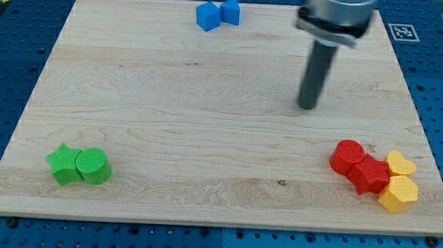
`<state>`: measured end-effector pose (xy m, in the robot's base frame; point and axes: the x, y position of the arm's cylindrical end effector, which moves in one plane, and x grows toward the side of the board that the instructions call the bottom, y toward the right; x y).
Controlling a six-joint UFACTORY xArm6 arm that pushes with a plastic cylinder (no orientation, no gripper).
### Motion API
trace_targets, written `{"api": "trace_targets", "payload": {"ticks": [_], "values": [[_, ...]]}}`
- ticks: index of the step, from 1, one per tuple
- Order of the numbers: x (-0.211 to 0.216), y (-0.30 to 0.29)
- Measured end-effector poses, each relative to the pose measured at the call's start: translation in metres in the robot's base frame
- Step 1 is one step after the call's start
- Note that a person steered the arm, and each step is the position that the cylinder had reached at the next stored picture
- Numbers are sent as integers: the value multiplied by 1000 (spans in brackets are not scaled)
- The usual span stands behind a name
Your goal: Push the group of blocks slightly left
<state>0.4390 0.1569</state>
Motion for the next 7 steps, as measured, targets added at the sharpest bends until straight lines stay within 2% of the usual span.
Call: {"api": "trace_targets", "payload": {"ticks": [1, 2, 3, 5, 7], "values": [[23, 88], [75, 155], [151, 175], [160, 167], [160, 123]]}}
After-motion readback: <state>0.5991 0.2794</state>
